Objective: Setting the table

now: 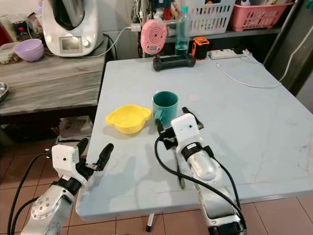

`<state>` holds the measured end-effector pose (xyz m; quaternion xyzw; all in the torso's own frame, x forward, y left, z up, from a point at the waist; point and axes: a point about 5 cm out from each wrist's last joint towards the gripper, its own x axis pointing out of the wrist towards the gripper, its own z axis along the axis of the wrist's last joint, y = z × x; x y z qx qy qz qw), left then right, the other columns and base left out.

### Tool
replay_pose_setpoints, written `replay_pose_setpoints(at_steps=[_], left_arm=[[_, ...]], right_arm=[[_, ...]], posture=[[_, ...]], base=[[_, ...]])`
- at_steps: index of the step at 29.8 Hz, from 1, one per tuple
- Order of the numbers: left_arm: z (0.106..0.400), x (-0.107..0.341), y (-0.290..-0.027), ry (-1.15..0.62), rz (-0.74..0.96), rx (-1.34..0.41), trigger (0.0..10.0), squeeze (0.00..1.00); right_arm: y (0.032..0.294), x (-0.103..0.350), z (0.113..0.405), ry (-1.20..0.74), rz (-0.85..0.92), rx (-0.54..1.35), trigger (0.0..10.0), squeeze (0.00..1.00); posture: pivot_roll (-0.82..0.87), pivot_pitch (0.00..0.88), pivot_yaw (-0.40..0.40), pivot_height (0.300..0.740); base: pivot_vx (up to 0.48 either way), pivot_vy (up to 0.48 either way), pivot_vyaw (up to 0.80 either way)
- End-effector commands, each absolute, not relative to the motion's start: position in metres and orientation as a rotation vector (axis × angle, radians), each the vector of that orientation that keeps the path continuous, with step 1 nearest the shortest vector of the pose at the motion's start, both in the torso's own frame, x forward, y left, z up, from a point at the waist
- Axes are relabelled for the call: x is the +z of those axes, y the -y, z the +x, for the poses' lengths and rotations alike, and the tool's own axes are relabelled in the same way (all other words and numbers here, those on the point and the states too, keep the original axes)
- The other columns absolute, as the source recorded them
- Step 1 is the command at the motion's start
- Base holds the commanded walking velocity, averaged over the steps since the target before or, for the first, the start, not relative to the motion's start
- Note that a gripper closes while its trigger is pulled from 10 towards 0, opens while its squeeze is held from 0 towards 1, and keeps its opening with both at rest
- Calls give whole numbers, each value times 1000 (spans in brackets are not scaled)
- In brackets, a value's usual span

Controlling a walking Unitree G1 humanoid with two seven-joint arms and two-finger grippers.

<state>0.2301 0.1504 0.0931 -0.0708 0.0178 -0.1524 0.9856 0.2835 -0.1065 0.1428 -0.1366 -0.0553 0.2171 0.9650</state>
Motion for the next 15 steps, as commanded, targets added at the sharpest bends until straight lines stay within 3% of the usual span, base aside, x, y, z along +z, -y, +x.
replay_pose_setpoints(at_steps=[1,7,15], left_arm=[[228,95,-154,-40,-136,-313,10000,0],[218,92,-155,-72,-119,-346,10000,0],[214,92,-155,-86,-114,-380,10000,0]], right_arm=[[101,150,281,149,-286,480,10000,0],[80,153,278,152,-331,714,10000,0],[67,162,290,150,-382,874,10000,0]], posture=[[-119,69,63,740],[-101,80,58,740],[-96,83,57,740]], base=[[0,0,0],[0,0,0],[0,0,0]])
